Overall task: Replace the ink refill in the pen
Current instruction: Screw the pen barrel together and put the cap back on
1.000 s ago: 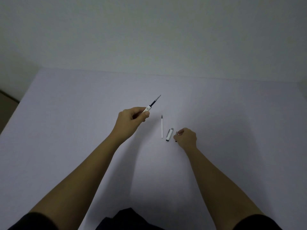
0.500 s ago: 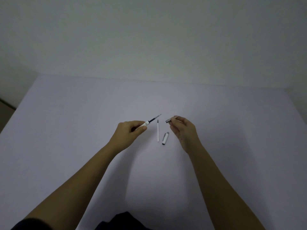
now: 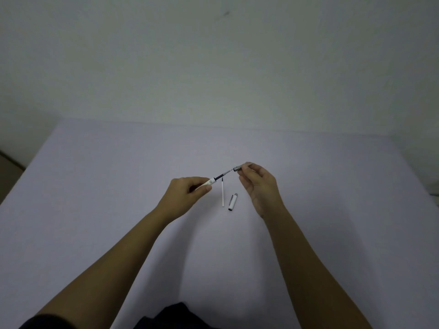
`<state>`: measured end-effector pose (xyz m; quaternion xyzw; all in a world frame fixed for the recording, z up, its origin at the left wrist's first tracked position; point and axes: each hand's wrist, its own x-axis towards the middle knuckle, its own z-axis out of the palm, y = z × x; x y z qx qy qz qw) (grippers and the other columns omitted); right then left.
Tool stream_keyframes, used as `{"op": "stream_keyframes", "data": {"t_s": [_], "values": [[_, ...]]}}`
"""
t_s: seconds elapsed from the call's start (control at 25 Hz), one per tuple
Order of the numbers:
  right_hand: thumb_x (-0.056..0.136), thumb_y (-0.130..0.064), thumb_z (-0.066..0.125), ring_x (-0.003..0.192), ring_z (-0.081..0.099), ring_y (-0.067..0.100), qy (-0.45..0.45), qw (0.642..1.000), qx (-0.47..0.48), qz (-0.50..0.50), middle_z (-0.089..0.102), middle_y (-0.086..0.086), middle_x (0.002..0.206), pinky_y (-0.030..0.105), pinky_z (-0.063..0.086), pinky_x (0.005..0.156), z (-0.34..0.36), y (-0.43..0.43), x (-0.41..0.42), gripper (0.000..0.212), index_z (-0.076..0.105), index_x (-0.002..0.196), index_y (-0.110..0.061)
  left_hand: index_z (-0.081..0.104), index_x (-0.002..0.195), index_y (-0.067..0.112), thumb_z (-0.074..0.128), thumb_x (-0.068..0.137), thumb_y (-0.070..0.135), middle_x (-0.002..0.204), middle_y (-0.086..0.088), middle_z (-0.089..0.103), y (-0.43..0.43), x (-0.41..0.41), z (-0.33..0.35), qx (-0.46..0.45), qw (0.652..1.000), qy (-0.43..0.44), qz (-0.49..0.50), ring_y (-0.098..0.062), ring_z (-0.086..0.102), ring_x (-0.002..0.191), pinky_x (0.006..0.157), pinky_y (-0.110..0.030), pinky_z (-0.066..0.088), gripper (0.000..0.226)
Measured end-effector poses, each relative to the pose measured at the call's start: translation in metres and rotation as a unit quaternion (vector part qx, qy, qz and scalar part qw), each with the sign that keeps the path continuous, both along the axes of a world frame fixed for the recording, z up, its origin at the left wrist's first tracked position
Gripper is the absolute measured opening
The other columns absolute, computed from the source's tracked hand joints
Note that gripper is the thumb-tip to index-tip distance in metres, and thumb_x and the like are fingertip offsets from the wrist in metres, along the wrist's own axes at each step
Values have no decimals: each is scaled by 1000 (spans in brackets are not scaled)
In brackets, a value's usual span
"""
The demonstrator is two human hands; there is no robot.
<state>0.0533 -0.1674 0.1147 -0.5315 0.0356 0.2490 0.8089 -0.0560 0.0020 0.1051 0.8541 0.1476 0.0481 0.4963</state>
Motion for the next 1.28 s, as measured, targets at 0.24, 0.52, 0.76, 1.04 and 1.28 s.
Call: {"op": "stream_keyframes", "data": {"t_s": [0.24,0.52,0.76,1.04,1.28], "values": [[88,-8,59,80,70,2,-22,999,-16,20,68,3,90,12,54,69,6,-2,-5,6,60,94,-11,71,100,25,59,89,31,64,-2,57,-1,-2,3,20,1000,-9,-10,-10,41,55,56,-23,35,17],[85,-11,65,86,69,11,-62,995,-52,51,71,3,90,15,54,72,6,0,-10,7,63,88,-16,71,100,27,59,89,30,61,4,57,1,1,8,47,998,-18,-21,-3,41,49,50,-10,36,16],[80,-16,70,91,71,17,-113,985,-94,89,75,2,89,17,54,70,5,4,-21,9,65,86,-22,71,102,29,60,88,30,77,2,71,1,5,14,64,996,-50,-31,-5,48,57,52,-13,37,17],[80,-14,69,87,71,13,-274,932,-184,149,74,-1,87,16,54,73,16,-6,-17,14,68,79,-28,69,99,31,58,89,33,60,12,58,1,2,18,61,993,-76,-60,-2,47,58,56,-11,37,15],[81,-33,67,61,69,4,-336,883,-289,152,70,-7,64,21,57,67,17,-6,-14,15,65,67,-30,71,104,25,61,88,28,56,12,50,1,-2,19,88,991,-84,-62,1,48,58,55,-7,35,19]]}}
